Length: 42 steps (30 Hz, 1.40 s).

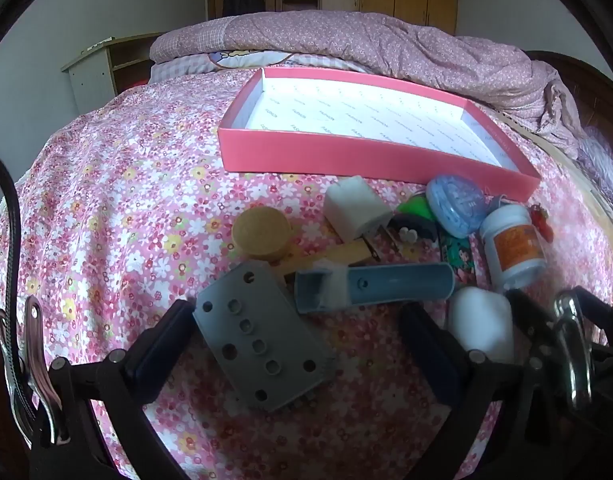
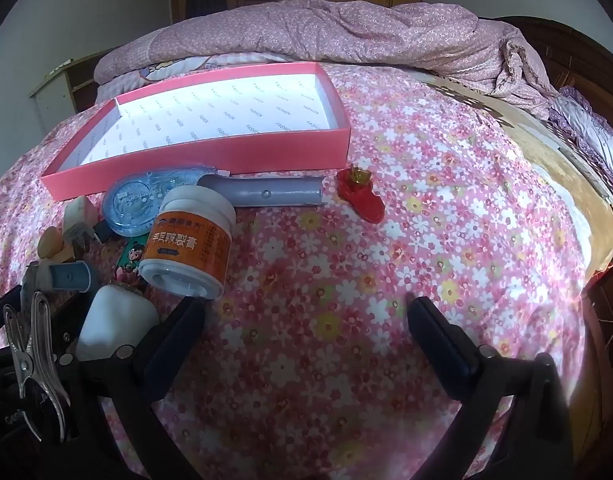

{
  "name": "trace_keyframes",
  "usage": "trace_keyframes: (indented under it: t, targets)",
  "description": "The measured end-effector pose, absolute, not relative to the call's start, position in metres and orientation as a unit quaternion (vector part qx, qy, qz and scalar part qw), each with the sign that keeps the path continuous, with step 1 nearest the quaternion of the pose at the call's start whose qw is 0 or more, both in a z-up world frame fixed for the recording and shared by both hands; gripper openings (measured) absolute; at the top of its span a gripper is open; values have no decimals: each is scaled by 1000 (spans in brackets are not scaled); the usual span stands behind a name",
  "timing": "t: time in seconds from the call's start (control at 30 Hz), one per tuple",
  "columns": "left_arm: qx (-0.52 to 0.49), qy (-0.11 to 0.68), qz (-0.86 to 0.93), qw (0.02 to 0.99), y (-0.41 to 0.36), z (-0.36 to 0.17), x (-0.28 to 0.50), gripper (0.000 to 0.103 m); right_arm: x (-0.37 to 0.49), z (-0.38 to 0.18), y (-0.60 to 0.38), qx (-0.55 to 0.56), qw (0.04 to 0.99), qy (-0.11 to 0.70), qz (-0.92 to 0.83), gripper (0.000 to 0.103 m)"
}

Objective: Organize rigid objects
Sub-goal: 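Move the left tool toward the grey plate while the right tool approaches the white oval case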

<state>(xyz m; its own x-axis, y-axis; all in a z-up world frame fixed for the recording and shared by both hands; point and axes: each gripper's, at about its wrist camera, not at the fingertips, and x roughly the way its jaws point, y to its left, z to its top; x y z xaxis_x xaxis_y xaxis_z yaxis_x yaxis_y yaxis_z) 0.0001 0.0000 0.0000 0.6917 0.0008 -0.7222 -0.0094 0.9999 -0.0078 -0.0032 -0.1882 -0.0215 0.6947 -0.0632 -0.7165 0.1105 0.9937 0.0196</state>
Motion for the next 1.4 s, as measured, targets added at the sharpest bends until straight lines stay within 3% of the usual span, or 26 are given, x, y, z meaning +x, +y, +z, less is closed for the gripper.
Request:
trace_keyframes:
  t: [0.87,1.4]
  targets:
    - [-1,398,-14,918,1,0,-4,103,-5,-19,-191,23,919,393,-26,103]
    - [-29,397,-32,917,52,29,-25,97,-19,-17,-192,1,914,407,12,103]
